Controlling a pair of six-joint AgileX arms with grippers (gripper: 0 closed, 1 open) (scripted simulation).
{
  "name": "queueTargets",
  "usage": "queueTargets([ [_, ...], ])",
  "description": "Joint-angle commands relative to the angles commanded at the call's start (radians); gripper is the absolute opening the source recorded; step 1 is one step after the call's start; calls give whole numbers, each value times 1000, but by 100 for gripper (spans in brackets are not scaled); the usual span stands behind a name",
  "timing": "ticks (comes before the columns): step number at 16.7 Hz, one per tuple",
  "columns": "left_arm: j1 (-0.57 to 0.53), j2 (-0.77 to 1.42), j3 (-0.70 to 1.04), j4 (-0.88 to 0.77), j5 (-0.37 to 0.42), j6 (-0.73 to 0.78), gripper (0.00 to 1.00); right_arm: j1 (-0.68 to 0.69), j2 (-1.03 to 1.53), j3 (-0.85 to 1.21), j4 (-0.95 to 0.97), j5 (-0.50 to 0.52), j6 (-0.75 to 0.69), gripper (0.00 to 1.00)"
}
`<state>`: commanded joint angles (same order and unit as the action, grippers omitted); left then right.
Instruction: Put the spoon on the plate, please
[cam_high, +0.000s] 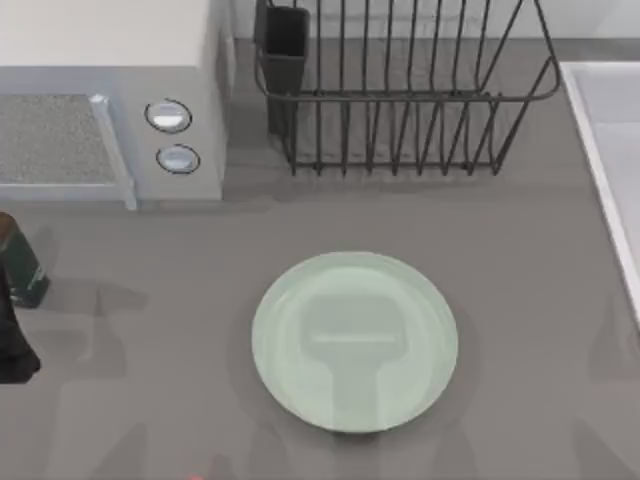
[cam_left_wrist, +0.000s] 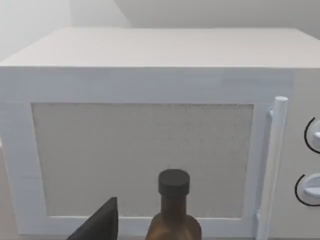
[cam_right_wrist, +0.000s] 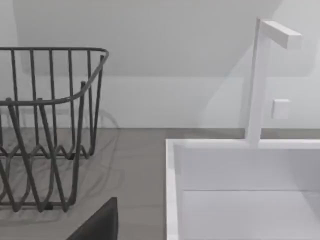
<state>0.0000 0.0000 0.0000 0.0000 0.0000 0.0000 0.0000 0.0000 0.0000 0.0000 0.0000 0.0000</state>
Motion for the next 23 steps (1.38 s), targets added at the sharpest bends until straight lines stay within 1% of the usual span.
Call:
queueTargets([
  [2,0,0,0,0,0,0,100,0,0,0,0,0,0,100],
  [4,0,0,0,0,0,0,100,-10,25,16,-21,1,-30,100],
  [6,0,0,0,0,0,0,100,-30,85,54,-66,0,-99,100],
  [8,0,0,0,0,0,0,100,-60,173,109,-132,-1,-202,100],
  [11,0,0,0,0,0,0,100,-117,343,216,-260,-3,-401,100],
  [19,0,0,0,0,0,0,100,-304,879,553,-669,-4,-1025,100],
  [23,0,0,0,0,0,0,100,-390,1122,706,-853,-3,-1307,100],
])
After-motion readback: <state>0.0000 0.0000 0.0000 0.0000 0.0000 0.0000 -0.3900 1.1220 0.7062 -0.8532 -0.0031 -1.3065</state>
